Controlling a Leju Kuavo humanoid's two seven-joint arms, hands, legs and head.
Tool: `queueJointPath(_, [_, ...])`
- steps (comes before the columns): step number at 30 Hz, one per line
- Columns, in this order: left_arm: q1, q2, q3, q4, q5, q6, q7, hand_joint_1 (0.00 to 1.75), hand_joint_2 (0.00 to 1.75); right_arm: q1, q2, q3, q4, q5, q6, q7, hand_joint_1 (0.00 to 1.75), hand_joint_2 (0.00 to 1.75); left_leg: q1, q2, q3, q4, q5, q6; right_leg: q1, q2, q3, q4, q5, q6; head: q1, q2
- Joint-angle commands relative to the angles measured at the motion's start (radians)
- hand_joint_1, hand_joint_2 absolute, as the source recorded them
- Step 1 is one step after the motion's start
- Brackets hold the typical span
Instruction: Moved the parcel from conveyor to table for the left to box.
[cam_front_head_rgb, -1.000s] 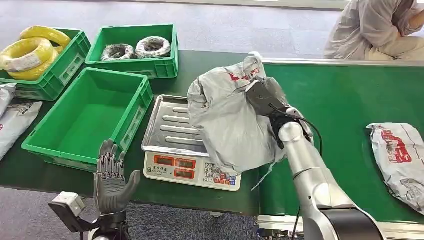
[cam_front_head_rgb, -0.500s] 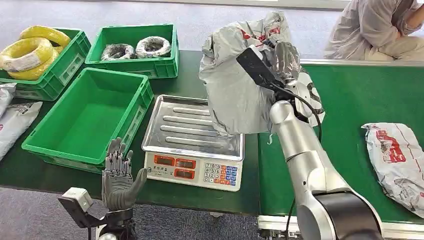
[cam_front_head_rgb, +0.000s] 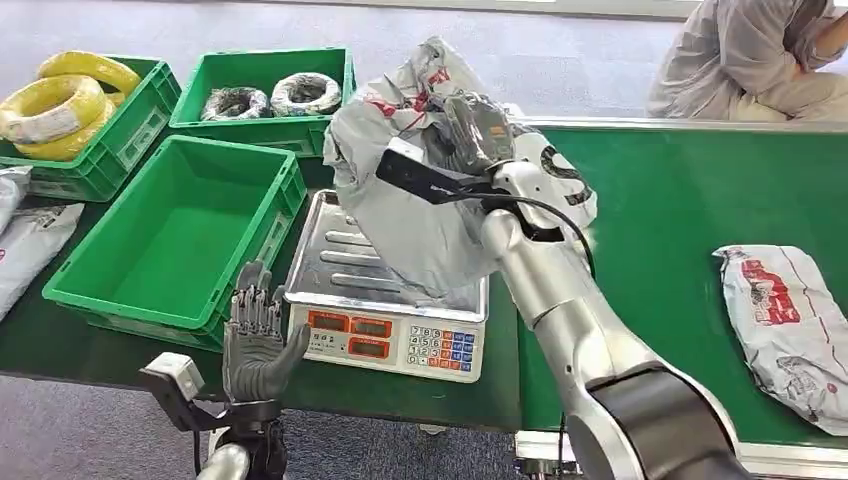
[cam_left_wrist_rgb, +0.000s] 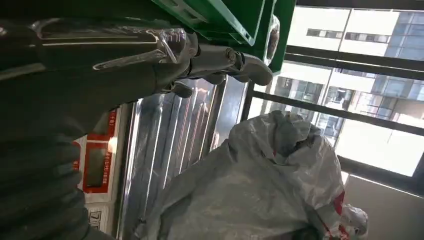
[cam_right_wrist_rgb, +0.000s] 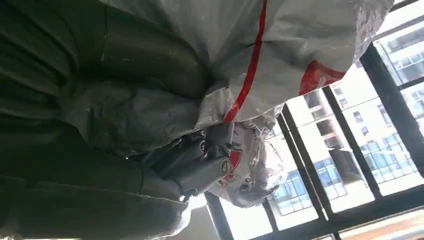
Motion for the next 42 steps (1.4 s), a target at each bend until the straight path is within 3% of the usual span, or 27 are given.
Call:
queueJointPath(1, [-0.022, 0.008, 0.005, 0.028, 0.001, 0.006, 0.011, 0.00, 1.75, -0.037, 0.022, 0.052, 0.067, -0.007, -0.004, -0.014, 1.75, 1.75, 0.000, 0.001, 0.001, -0.001, 0.000, 0.001, 0.000, -0.001, 0.001, -0.001, 0.000, -0.002, 0.000, 0.000])
queueJointPath(12, [0.005, -0.010, 0.036, -0.008, -0.031, -0.006, 0.025, 0.00, 1.75, 0.035, 0.005, 0.040, 0.014, -0.047, -0.040, -0.006, 1.73, 1.75, 0.000, 0.000, 0.002, -0.002, 0.000, 0.001, 0.000, -0.001, 0.002, -0.001, 0.000, -0.002, 0.000, 0.000])
queueJointPath(13, [0.003, -0.013, 0.039, -0.010, -0.033, -0.006, 0.027, 0.00, 1.75, 0.035, 0.007, 0.033, 0.012, -0.050, -0.047, 0.004, 0.17, 1.75, 0.000, 0.000, 0.003, -0.003, 0.000, 0.001, 0.000, -0.002, 0.003, -0.002, 0.000, -0.002, 0.000, 0.000])
queueJointPath(14, [0.000, -0.017, 0.043, -0.014, -0.036, -0.001, 0.033, 0.00, 1.75, 0.035, 0.007, 0.032, 0.004, -0.036, -0.081, 0.028, 0.00, 1.75, 0.000, 0.001, 0.001, -0.001, 0.000, 0.001, 0.001, -0.001, 0.001, -0.001, 0.000, -0.002, 0.000, 0.000])
queueJointPath(19, [0.009, -0.019, 0.054, -0.036, -0.046, 0.004, 0.043, 0.00, 1.75, 0.026, 0.014, 0.064, 0.000, 0.055, -0.168, 0.107, 0.00, 1.75, 0.000, 0.002, 0.002, -0.002, 0.000, 0.001, 0.000, 0.000, 0.001, -0.001, 0.000, -0.003, 0.000, 0.000])
queueJointPath(20, [0.015, -0.021, 0.058, -0.040, -0.047, 0.006, 0.042, 0.00, 1.75, 0.031, 0.016, 0.070, -0.018, 0.098, -0.253, 0.135, 0.00, 0.00, 0.000, 0.001, 0.001, -0.001, 0.000, 0.001, 0.000, 0.000, 0.001, -0.001, 0.000, -0.002, 0.000, 0.000])
queueJointPath(23, [-0.007, -0.027, 0.063, -0.040, -0.049, 0.010, 0.047, 0.00, 1.75, 0.037, 0.020, 0.066, -0.073, 0.140, -0.305, 0.172, 0.00, 0.00, 0.000, 0.002, 0.002, -0.002, 0.000, 0.001, 0.001, 0.000, 0.001, -0.001, 0.000, -0.002, 0.000, 0.000])
queueJointPath(29, [-0.009, -0.032, 0.075, -0.041, -0.054, 0.015, 0.058, 0.00, 1.75, 0.088, -0.004, 0.018, -0.243, 0.159, -0.302, 0.201, 0.00, 0.00, 0.000, 0.000, 0.002, -0.002, 0.001, 0.001, 0.001, -0.002, 0.002, -0.002, 0.000, -0.002, 0.000, 0.000])
queueJointPath(37, [-0.004, -0.029, 0.074, -0.038, -0.058, 0.011, 0.058, 0.00, 1.75, 0.112, -0.011, -0.005, -0.302, 0.157, -0.342, 0.189, 0.00, 0.00, 0.000, 0.001, 0.005, -0.005, 0.001, 0.002, 0.001, -0.003, 0.005, -0.005, 0.001, -0.004, 0.000, 0.000])
queueJointPath(42, [0.027, -0.025, 0.070, -0.030, -0.068, 0.009, 0.044, 0.00, 1.75, 0.219, -0.037, -0.081, -0.595, 0.160, -0.442, 0.192, 0.00, 0.00, 0.000, -0.002, 0.003, -0.003, 0.001, 0.002, 0.001, -0.005, 0.004, -0.003, 0.000, -0.002, 0.000, 0.000])
